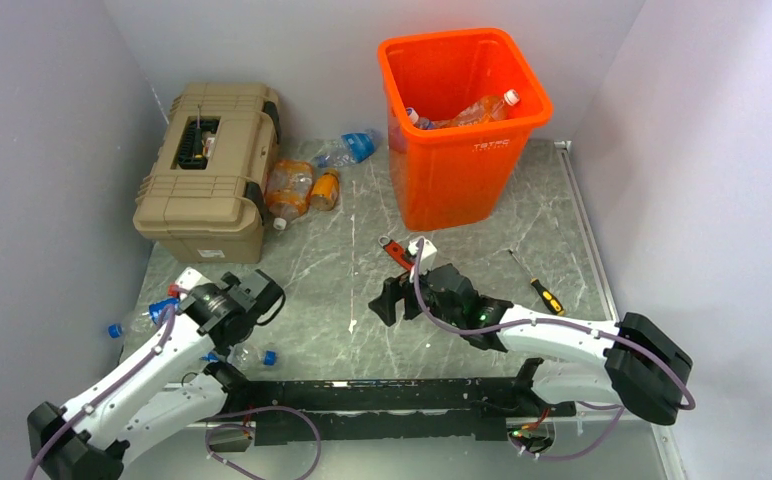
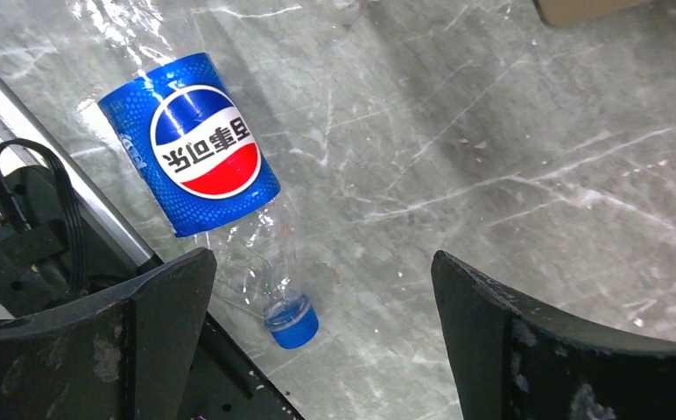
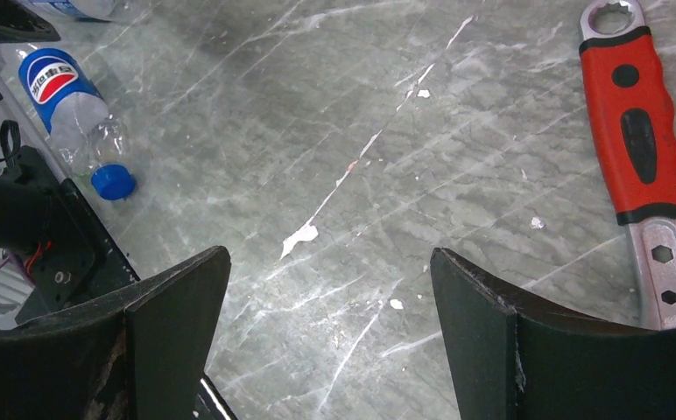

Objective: Put the plastic bottles in the bin
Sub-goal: Pick up the plastic bottle from the corner of the board.

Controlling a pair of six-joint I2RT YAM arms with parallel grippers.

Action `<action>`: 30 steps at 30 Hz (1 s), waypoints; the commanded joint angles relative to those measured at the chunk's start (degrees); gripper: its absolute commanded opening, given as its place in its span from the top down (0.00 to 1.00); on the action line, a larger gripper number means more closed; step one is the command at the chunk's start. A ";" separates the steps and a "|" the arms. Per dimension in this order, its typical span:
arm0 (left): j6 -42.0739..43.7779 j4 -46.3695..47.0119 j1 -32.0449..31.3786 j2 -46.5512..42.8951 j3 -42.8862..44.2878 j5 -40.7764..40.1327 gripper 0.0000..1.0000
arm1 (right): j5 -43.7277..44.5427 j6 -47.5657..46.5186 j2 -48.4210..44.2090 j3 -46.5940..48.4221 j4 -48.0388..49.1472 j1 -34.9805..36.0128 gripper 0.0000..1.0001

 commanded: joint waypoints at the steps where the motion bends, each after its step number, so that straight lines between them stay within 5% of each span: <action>1: 0.75 -0.30 0.06 5.04 2.87 -3.04 0.01 | -1.10 -0.51 0.86 3.15 1.79 0.15 0.11; 6: 3.02 1.88 0.14 7.68 3.49 -2.98 0.01 | -0.79 -1.07 1.42 4.07 0.87 0.19 0.11; 10: 17.21 9.01 0.70 9.48 5.59 0.25 0.00 | -0.54 -1.09 1.65 4.28 0.75 0.15 0.11; 15: 15.70 7.81 2.35 9.25 6.42 -0.35 0.01 | -0.03 -0.90 1.10 4.11 0.44 0.18 0.11; 20: 22.27 13.51 12.95 4.42 2.86 3.90 0.00 | 0.13 -1.22 0.45 4.41 -0.54 0.21 0.11; 26: 29.12 17.45 27.22 8.56 0.49 13.79 0.01 | 0.17 -1.02 -0.53 4.06 -0.26 0.21 0.11; 30: 27.57 16.62 30.97 7.29 -1.33 16.06 0.01 | 0.74 -0.89 -2.30 2.88 -0.14 0.21 0.11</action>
